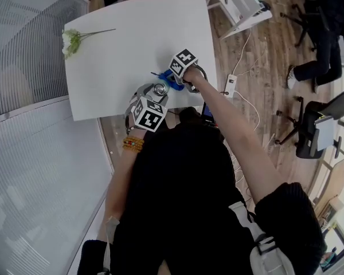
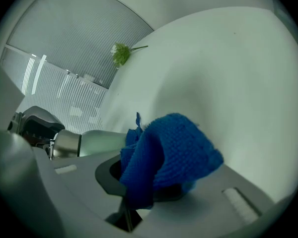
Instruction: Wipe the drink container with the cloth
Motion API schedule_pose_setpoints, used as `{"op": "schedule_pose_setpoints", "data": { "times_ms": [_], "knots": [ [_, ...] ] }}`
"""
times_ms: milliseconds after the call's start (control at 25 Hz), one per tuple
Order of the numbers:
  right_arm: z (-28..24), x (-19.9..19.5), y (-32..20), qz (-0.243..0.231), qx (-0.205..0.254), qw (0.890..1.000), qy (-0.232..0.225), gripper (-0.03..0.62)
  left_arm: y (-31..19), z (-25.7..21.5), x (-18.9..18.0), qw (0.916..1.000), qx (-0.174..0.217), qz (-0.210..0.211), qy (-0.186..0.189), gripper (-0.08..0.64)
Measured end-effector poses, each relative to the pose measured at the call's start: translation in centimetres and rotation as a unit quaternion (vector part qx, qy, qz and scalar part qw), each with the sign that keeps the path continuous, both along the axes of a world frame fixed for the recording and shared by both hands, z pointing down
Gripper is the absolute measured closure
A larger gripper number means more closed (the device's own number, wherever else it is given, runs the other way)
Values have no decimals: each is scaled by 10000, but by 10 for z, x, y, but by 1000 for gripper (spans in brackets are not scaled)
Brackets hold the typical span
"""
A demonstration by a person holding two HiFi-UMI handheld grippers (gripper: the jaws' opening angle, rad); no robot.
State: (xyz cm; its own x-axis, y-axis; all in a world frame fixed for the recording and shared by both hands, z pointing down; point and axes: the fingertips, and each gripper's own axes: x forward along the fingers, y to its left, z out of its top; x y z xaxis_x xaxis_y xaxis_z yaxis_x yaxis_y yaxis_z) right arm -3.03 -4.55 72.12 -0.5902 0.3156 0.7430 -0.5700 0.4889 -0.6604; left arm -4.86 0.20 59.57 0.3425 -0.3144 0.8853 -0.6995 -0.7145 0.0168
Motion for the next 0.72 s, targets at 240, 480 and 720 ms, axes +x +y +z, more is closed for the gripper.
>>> {"op": "schedule_pose_setpoints", "data": {
  "times_ms": [240,480,720],
  "knots": [
    [-42,2,-20,650,279,9952,-675,505,-5,10,-5,10000,-93,-2,-25,287],
    [-92,30,-34,1129,606,9853,-1125,505,-4,10,1,9986,-63,516,58,300],
    [-116,28,-14,1066,719,9815,-1420,503,13,11,9,9468,161,3211,152,302]
  ]
}}
